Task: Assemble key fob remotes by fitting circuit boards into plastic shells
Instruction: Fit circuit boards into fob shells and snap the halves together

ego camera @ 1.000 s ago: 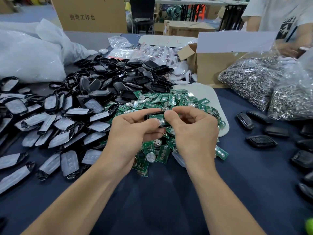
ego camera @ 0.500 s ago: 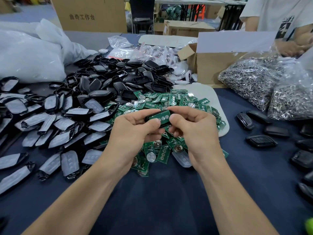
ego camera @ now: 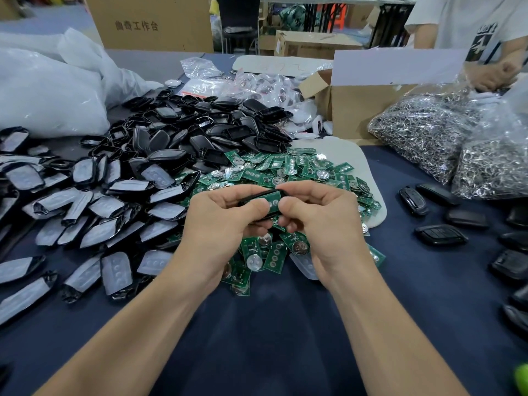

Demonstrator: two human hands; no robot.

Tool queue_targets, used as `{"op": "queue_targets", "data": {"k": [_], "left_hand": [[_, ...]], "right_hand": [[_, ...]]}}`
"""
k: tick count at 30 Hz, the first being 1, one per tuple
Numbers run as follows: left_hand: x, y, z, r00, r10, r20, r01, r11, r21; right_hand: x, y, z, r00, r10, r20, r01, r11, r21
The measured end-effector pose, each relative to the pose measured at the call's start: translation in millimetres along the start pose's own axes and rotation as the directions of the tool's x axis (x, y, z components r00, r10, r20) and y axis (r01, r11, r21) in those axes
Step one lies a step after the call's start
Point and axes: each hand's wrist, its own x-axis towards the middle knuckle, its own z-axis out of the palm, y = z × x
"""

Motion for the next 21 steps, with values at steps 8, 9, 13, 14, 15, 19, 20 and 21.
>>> {"op": "queue_targets", "data": {"k": [8, 9, 13, 14, 15, 19, 20, 21], "left_hand": [[-1.9, -0.8, 1.3, 0.996, 0.082, -0.023, -0.079, 0.991, 0.112], [-1.1, -1.8, 1.1, 0.995, 0.093, -0.029, -0.088, 0.988, 0.126], [0.0, -4.7, -1.6, 0.983, 0.178, -0.043, -0.158, 0.946, 0.283], [-0.5, -4.3, -2.9, 0.976, 0.207, -0.06, -0.174, 0.92, 0.352], [-0.7, -3.8, -3.6, 0.97, 0.228, -0.08, -0.181, 0.907, 0.381], [2.5, -3.1, -2.8, 0.983, 0.161, -0.089, -0.137, 0.964, 0.23], [2.5, -2.6, -1.9, 0.986, 0.143, -0.089, -0.122, 0.971, 0.206], [3.1, -2.9, -1.8, 0.987, 0.129, -0.097, -0.109, 0.975, 0.194]], "right_hand": [[-3.8, -2.4, 1.4, 0.999, -0.017, -0.032, 0.015, 0.999, -0.046], [-3.9, -2.5, 1.6, 0.999, -0.014, -0.037, 0.012, 0.999, -0.044], [-2.3, -2.9, 0.1, 0.997, 0.007, -0.077, -0.003, 0.999, 0.042], [-1.6, -3.2, -0.7, 0.995, 0.008, -0.097, -0.002, 0.998, 0.06], [-1.0, -3.5, -1.2, 0.994, 0.01, -0.111, -0.002, 0.997, 0.071], [-0.9, -3.2, -1.5, 0.986, 0.029, -0.167, -0.019, 0.998, 0.066], [-1.1, -2.1, -2.3, 0.975, -0.015, -0.222, 0.009, 1.0, -0.028], [-1.5, -1.1, -3.1, 0.956, -0.094, -0.279, 0.046, 0.984, -0.174]]}}
